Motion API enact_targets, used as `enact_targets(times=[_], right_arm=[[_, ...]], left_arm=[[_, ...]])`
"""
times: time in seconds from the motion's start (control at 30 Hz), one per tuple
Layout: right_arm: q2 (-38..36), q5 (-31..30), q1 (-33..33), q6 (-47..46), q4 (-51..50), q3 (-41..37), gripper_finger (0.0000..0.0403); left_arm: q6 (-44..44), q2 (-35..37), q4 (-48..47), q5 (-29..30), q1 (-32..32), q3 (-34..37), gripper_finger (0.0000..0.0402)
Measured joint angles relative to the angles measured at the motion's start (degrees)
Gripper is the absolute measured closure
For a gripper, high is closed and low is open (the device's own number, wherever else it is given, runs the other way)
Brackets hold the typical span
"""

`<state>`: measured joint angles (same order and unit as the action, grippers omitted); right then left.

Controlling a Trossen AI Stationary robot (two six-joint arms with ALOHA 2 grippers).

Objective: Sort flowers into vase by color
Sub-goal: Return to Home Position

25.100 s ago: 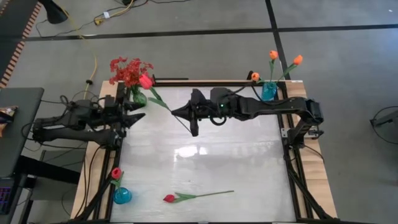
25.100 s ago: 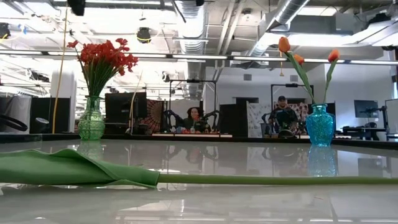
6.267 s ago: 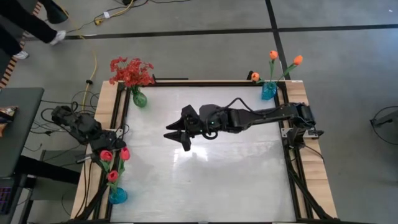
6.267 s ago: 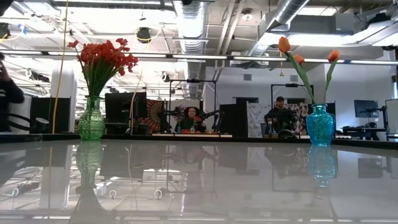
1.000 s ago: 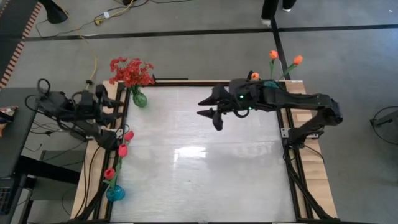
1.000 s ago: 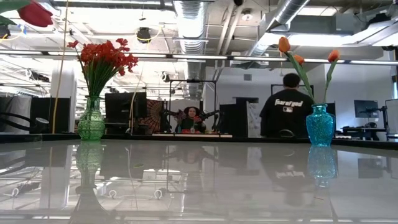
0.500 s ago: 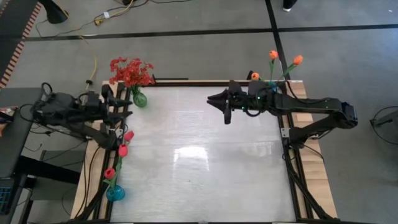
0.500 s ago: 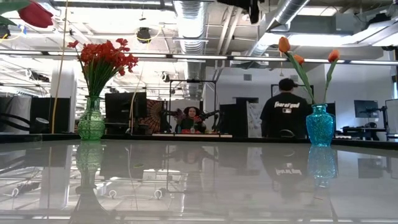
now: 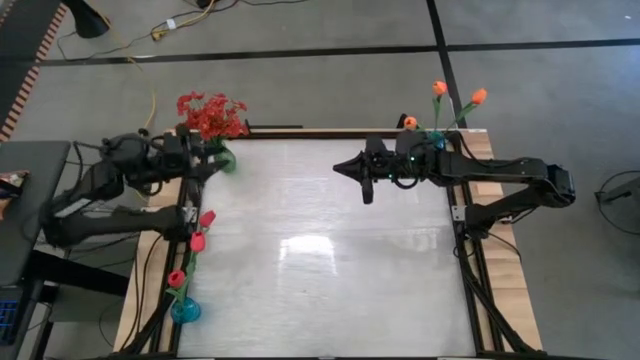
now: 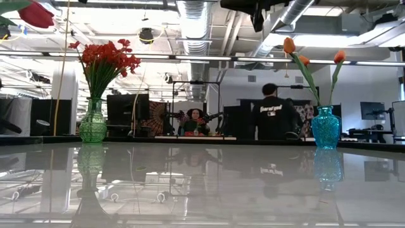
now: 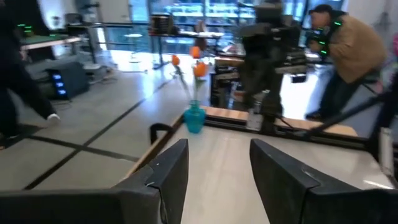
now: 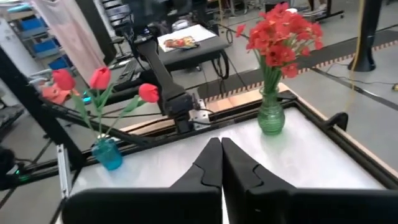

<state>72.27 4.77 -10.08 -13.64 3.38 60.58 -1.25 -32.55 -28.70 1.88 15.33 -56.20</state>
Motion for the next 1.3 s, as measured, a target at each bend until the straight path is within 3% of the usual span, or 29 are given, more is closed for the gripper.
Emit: enact_targets(times=[0.13,0.23,0.43,0.67,1.07,1.3], right_arm=[[-0.8,0.38,0.34,1.05,-2.68,0.0,0.0386],[-2.25,0.2,0.35,1.16,-4.75,0.0,0.0386],[-5.61,-6.35,2.42,3.49,-8.22,0.06,0.0376],[-6.58,-7.73,3.42,4.69,-9.36,-0.2,0.0381],[-17.95,-8.03,3.84,-1.82,14.42,-25.87,0.038],[-22.85,-7.92,1.99,-1.98,18.76,-34.45,0.038]], left_arm=[[0.01,2.23,-1.3,-7.2,9.3,0.28,0.0255],[-0.48,5.05,-3.42,-8.83,13.23,0.3,0.0266],[-4.9,10.32,-5.48,-9.13,14.42,1.66,0.0284],[-11.32,12.02,4.71,-9.92,14.41,11.63,0.0306],[-16.82,19.51,15.97,-9.09,14.36,30.01,0.0358],[-19.45,23.25,23.95,-8.69,14.31,40.34,0.0385]])
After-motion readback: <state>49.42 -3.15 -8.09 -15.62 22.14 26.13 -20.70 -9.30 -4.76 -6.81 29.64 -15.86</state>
